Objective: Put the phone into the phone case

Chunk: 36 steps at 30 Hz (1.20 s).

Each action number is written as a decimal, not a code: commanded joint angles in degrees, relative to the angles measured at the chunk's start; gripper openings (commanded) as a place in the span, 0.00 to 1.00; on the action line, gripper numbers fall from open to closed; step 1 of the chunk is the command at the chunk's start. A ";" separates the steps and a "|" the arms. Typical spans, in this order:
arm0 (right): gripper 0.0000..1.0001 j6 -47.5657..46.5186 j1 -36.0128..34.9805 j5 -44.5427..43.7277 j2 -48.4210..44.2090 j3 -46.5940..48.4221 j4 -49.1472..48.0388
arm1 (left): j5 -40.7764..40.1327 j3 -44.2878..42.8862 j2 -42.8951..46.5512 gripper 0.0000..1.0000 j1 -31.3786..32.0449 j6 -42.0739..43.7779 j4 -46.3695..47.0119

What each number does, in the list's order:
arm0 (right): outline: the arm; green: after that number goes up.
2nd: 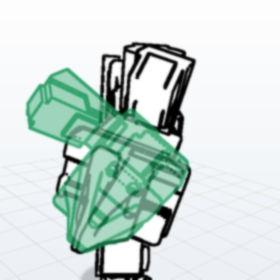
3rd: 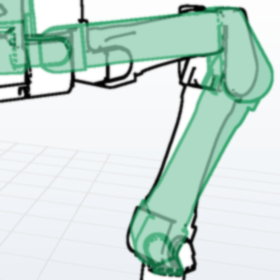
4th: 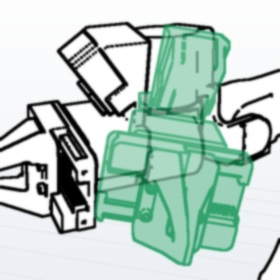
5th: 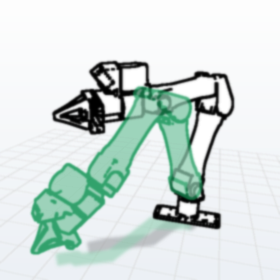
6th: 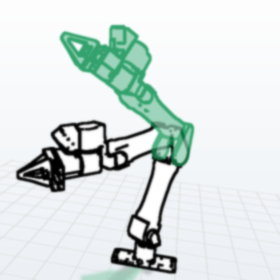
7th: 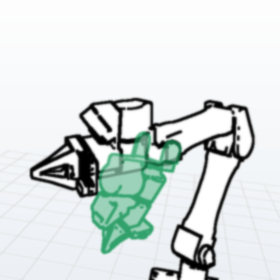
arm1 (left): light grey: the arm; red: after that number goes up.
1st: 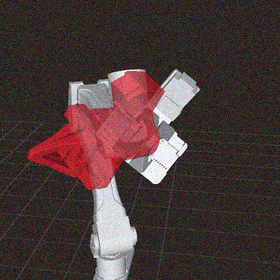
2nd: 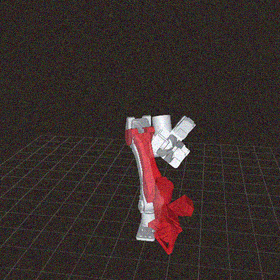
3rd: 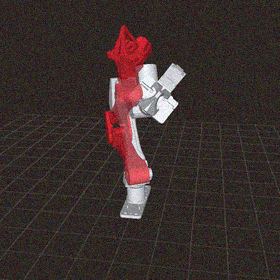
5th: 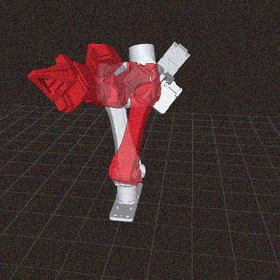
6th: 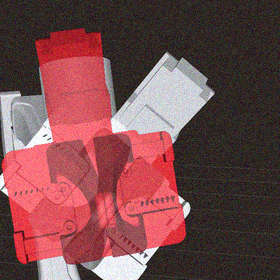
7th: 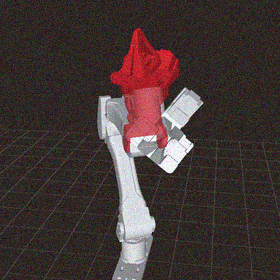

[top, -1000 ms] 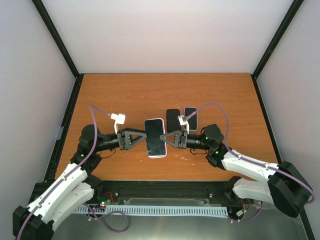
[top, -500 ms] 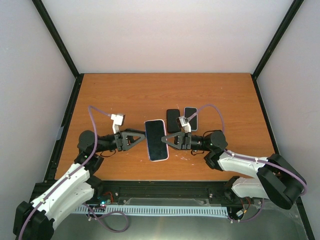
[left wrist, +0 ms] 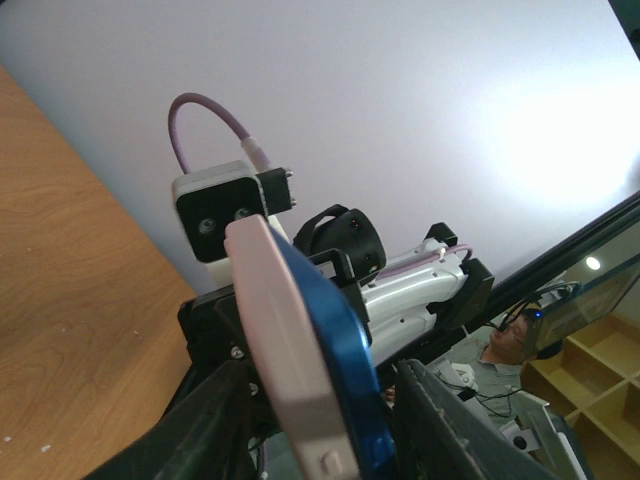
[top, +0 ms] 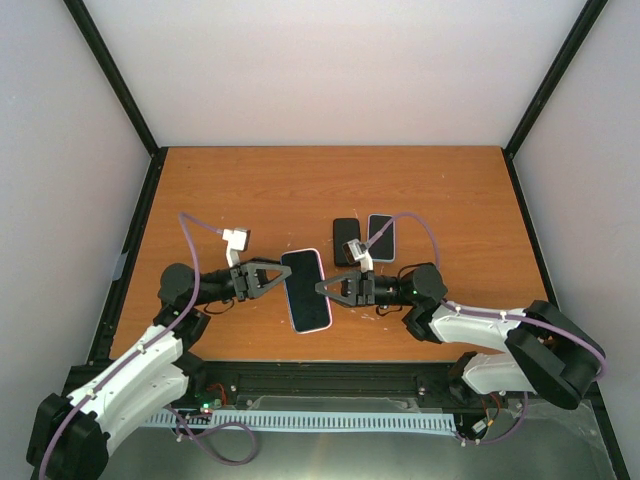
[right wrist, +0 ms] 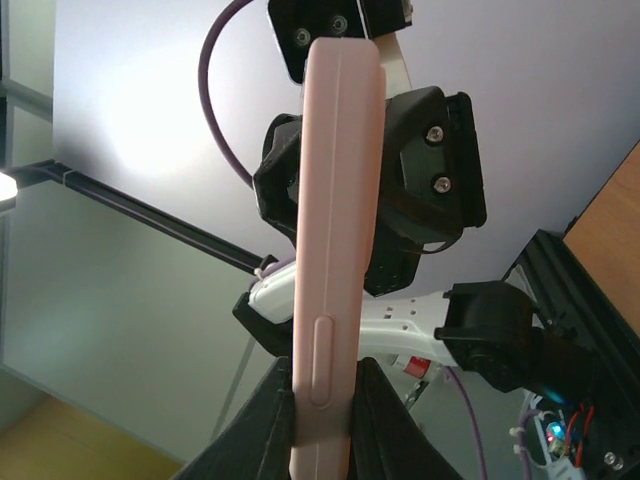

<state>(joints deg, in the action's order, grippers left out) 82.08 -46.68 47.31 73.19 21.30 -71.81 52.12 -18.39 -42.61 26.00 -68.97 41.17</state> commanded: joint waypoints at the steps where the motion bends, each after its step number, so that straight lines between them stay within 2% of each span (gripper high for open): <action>1: 0.09 -1.01 -0.47 -0.28 -0.39 1.66 -3.84 | -0.87 0.16 0.38 0.29 -0.35 -0.23 3.43; 4: 0.10 -1.59 -0.52 -0.44 -0.63 1.70 -2.51 | -1.46 -0.49 0.07 0.23 -0.34 0.07 1.37; 6: 0.16 -2.09 -0.52 -0.78 -0.84 1.72 -1.16 | -1.60 -1.09 -0.31 0.21 -0.33 0.85 -0.52; 9: 0.25 -3.25 -0.52 -1.84 -1.03 2.12 2.09 | -2.65 -3.20 -1.60 0.17 -0.33 4.56 -8.47; 11: 0.26 -3.59 -0.51 -2.39 -0.95 2.28 3.31 | -3.25 -4.00 -2.10 0.17 -0.35 5.52 -12.11; 16: 0.14 -2.35 -0.52 -3.76 -0.43 1.57 1.44 | -4.49 -4.25 -0.56 0.25 -0.36 5.61 -15.69; 20: 0.11 -1.40 -0.52 -3.48 -0.25 1.46 -0.36 | -3.45 -4.97 0.68 0.39 -0.34 4.46 -16.16; 24: 0.10 0.04 -0.51 -3.04 0.06 0.76 -3.68 | -2.29 -3.27 1.76 0.42 -0.36 0.67 -11.70; 27: 0.10 0.70 -0.52 -2.86 0.28 -0.12 -5.69 | -1.54 -1.10 2.00 0.40 -0.34 -3.32 -6.27; 29: 0.10 0.36 -0.47 -2.92 0.36 -0.98 -5.90 | -1.79 -1.13 1.80 0.38 -0.38 -2.46 -7.24; 36: 0.12 1.48 -0.52 -2.84 1.73 -2.49 -8.18 | -1.25 -1.81 -0.62 0.15 -0.42 -0.30 -8.77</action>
<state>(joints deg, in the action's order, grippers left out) 82.21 -46.81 44.40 74.54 18.90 -73.10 50.06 -19.70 -42.54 25.98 -70.91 31.35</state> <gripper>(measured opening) 0.121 0.208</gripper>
